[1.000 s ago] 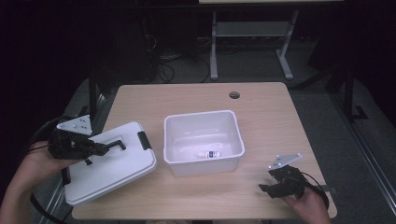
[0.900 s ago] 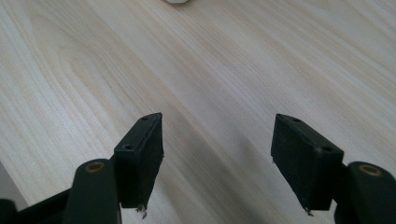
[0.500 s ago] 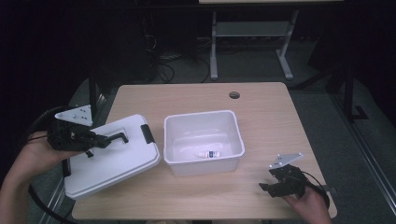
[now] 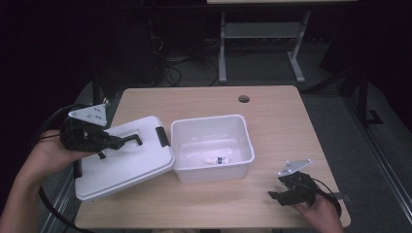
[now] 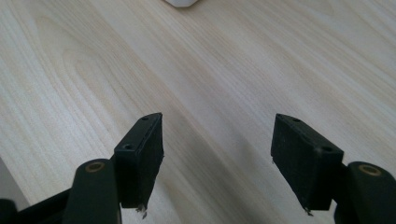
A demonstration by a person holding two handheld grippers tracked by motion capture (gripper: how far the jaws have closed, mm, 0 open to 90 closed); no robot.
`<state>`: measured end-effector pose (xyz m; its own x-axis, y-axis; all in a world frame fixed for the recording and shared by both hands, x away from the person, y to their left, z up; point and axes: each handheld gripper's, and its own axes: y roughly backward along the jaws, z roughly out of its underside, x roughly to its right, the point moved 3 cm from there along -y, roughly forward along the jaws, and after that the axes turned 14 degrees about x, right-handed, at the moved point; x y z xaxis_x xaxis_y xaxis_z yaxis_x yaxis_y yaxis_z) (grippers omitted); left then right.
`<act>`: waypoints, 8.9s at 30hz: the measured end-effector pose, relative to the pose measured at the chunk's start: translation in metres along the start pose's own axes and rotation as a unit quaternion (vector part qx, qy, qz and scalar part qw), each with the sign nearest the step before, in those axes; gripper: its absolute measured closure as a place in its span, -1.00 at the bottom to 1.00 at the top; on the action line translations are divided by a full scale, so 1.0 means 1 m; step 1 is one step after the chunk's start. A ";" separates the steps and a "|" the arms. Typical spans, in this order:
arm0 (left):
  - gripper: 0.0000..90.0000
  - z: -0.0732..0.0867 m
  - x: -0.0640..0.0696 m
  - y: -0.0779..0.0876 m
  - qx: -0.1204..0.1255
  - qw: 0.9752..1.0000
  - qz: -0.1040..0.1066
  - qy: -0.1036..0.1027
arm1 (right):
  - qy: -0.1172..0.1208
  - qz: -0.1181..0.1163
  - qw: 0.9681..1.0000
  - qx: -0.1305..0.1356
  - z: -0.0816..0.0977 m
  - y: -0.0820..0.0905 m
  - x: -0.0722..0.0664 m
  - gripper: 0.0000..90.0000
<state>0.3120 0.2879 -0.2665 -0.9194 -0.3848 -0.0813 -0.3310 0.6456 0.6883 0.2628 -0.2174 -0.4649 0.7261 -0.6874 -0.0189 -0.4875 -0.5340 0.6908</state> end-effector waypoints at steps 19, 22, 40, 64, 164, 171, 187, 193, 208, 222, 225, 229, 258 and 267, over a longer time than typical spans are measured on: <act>0.87 -0.029 0.001 -0.025 0.006 1.000 0.017 -0.012 | -0.002 -0.002 1.000 0.012 0.000 0.005 0.002 -0.25; 0.87 -0.034 0.001 -0.031 0.007 1.000 0.022 -0.015 | 0.000 -0.002 1.000 0.012 0.000 0.005 0.002 -0.25; 0.87 -0.063 0.003 -0.066 0.013 0.998 0.047 -0.029 | -0.003 -0.001 1.000 0.014 0.001 0.008 0.003 -0.25; 0.87 -0.087 0.005 -0.095 0.024 0.996 0.067 -0.045 | -0.005 -0.003 1.000 0.016 0.001 0.009 0.001 -0.26; 0.86 -0.126 0.002 -0.202 0.013 0.989 0.132 -0.070 | -0.007 -0.007 1.000 0.030 0.004 0.017 0.004 -0.26; 0.84 -0.125 0.001 -0.202 0.016 0.989 0.128 -0.068 | -0.007 -0.008 0.999 0.031 0.004 0.017 0.003 -0.26; 0.57 -0.120 0.008 -0.202 0.002 0.989 0.139 -0.056 | -0.001 -0.010 1.000 0.027 0.002 0.014 0.003 -0.26; 0.45 -0.123 0.014 -0.194 0.014 0.988 0.142 -0.060 | -0.002 -0.009 1.000 0.029 0.001 0.014 0.003 -0.26; 0.25 -0.112 0.013 -0.173 0.015 0.991 0.121 -0.051 | 0.003 -0.011 1.000 0.025 -0.002 0.011 0.000 -0.26; 0.16 -0.098 0.007 -0.155 0.021 0.994 0.102 -0.040 | 0.004 -0.012 1.000 0.020 -0.004 0.007 -0.001 -0.27; 0.14 -0.095 0.007 -0.153 0.021 0.994 0.098 -0.036 | 0.006 -0.012 1.000 0.019 -0.005 0.007 0.000 -0.27; 0.14 -0.091 0.006 -0.150 0.018 0.995 0.094 -0.034 | 0.008 -0.011 1.000 0.018 -0.006 0.007 0.000 -0.27; 0.13 -0.062 0.002 -0.124 0.018 0.998 0.066 -0.018 | 0.010 -0.011 1.000 0.013 -0.007 0.004 0.000 -0.29; 0.11 -0.052 0.000 -0.113 0.020 0.998 0.054 -0.012 | 0.009 -0.012 1.000 0.010 -0.006 0.003 -0.001 -0.29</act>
<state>0.3600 0.1810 -0.3069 -0.9547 -0.2963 -0.0255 -0.2377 0.7088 0.6641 0.2638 -0.2157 -0.4585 0.7465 -0.6650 -0.0214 -0.4792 -0.5597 0.6761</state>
